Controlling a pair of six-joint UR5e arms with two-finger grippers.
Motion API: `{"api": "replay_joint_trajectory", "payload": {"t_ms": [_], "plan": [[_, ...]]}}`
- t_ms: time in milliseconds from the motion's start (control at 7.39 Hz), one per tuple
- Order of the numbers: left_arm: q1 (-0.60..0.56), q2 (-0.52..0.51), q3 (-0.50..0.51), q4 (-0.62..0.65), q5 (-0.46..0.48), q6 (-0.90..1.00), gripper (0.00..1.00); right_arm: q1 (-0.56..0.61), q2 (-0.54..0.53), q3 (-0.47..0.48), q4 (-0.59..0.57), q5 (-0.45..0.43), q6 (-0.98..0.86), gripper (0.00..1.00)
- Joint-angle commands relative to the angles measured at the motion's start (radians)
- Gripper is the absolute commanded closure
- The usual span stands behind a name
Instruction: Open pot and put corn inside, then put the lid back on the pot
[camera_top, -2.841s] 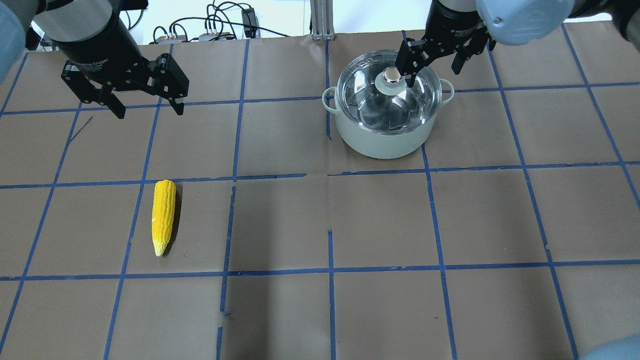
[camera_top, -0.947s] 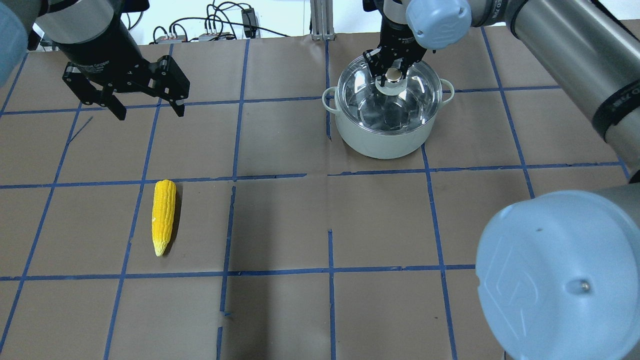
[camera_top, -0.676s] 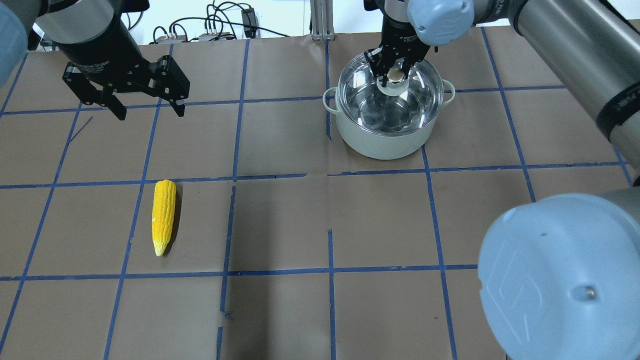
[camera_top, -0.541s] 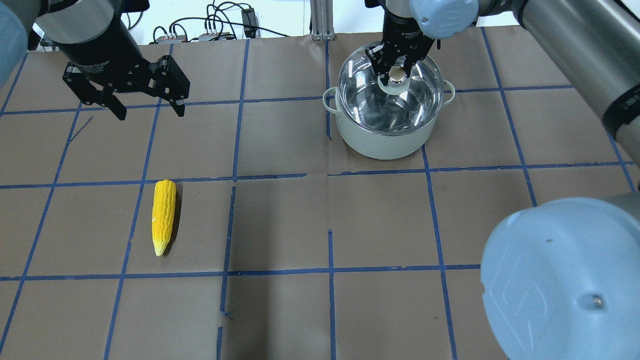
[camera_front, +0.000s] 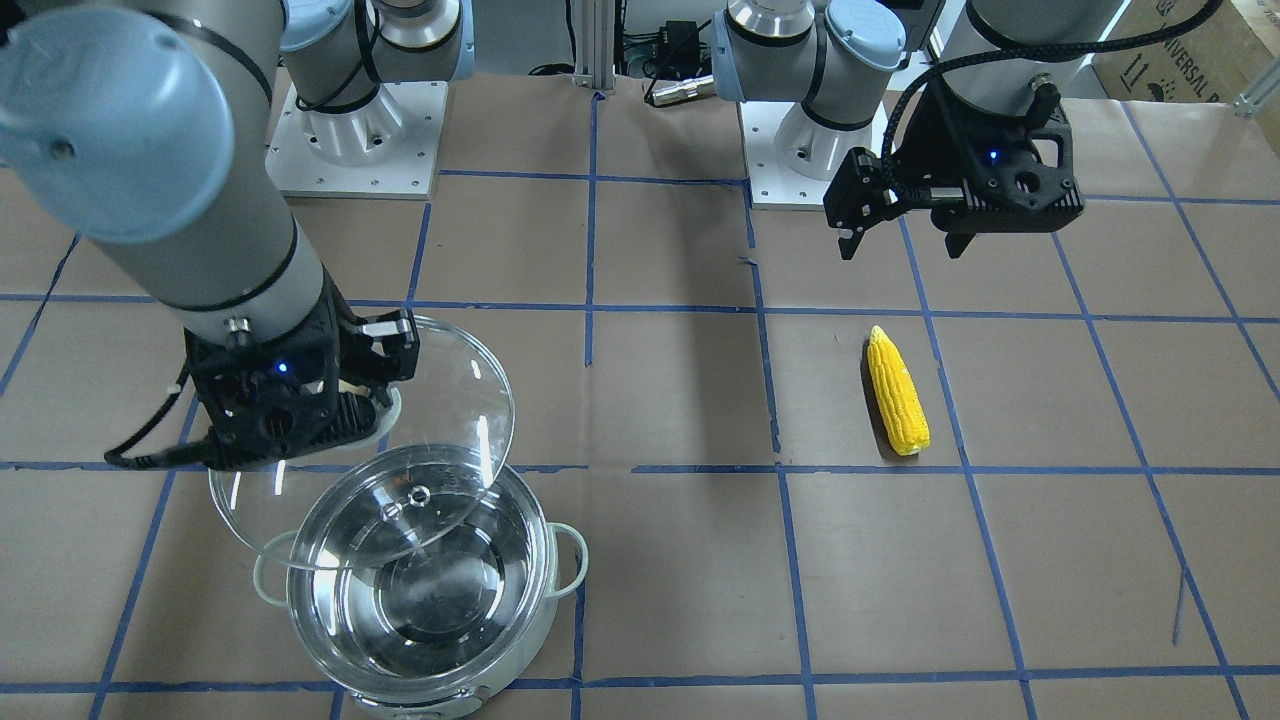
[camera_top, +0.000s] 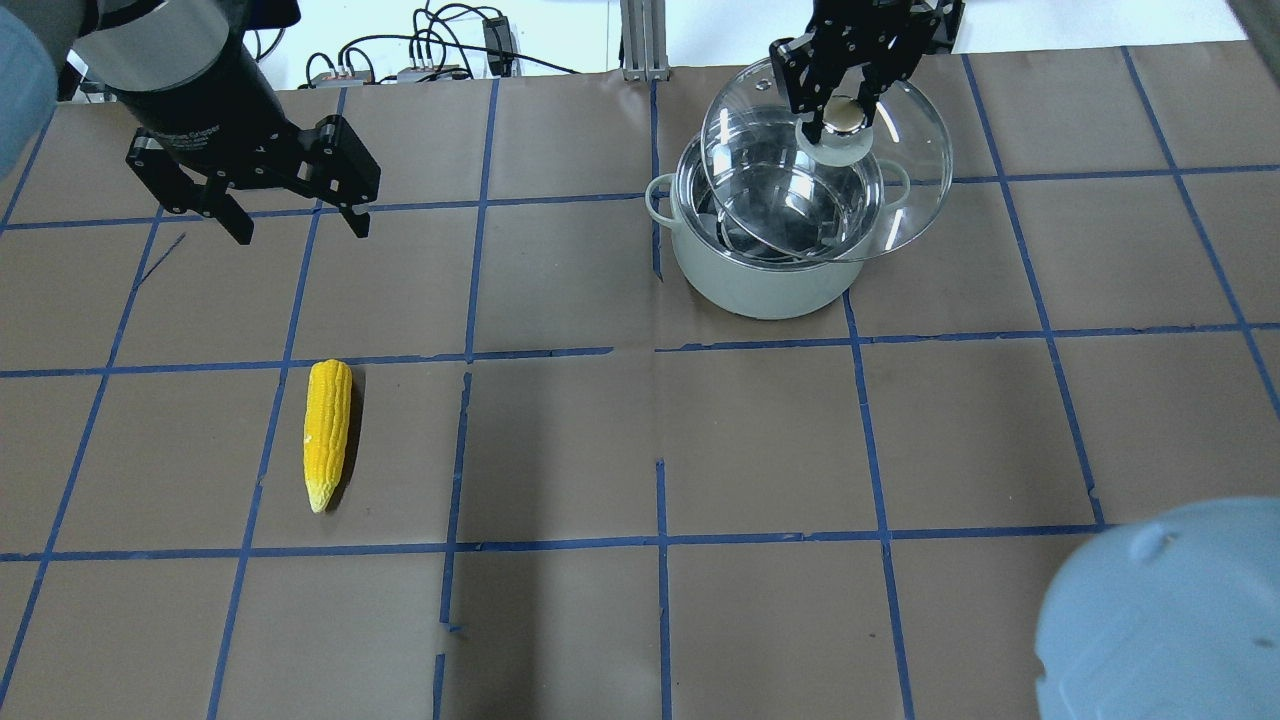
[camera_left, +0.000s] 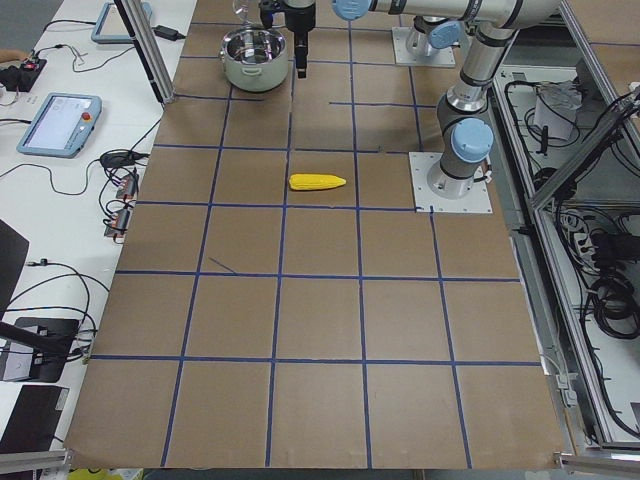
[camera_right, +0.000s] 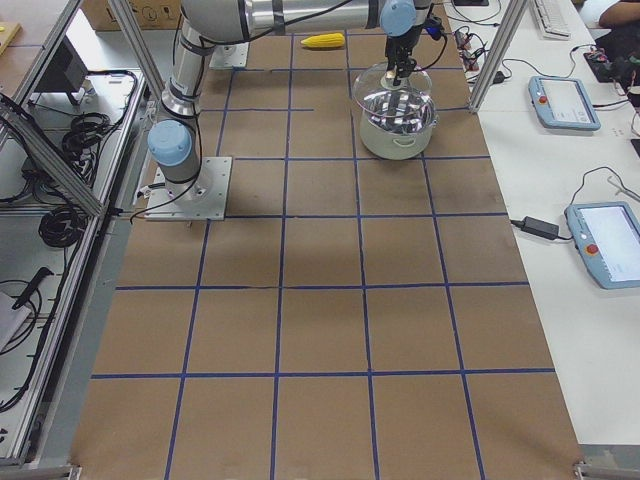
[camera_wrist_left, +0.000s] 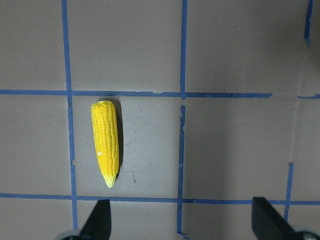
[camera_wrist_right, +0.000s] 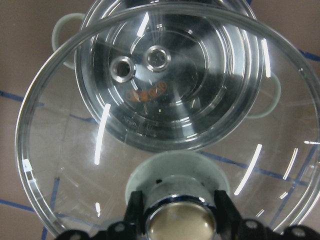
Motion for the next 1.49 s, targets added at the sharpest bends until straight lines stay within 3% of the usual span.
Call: {"api": "replay_joint_trajectory", "payload": {"t_ms": [0, 135, 541, 812, 947, 1218, 1353], "plan": [[0.02, -0.005, -0.113, 0.034, 0.001, 0.045, 0.01, -0.02, -0.093, 0.05, 0.118, -0.005, -0.007, 0.78], [0.044, -0.012, -0.224, 0.2, -0.001, 0.094, 0.0, -0.024, -0.113, 0.103, 0.097, -0.005, -0.007, 0.78], [0.18, -0.024, -0.498, 0.505, 0.001, 0.211, 0.0, -0.024, -0.15, 0.168, 0.074, -0.006, -0.003, 0.78], [0.288, -0.097, -0.551, 0.596, 0.002, 0.275, 0.01, -0.023, -0.162, 0.2, 0.069, 0.009, -0.003, 0.78], [0.291, -0.155, -0.561, 0.648, 0.004, 0.283, 0.01, -0.026, -0.166, 0.213, 0.011, -0.007, -0.019, 0.78], [0.29, -0.252, -0.594, 0.801, 0.001, 0.286, 0.02, -0.027, -0.166, 0.214, 0.012, -0.005, -0.016, 0.78], [0.288, -0.274, -0.597, 0.829, 0.002, 0.286, 0.12, -0.027, -0.164, 0.214, 0.005, 0.002, -0.017, 0.77]]}}
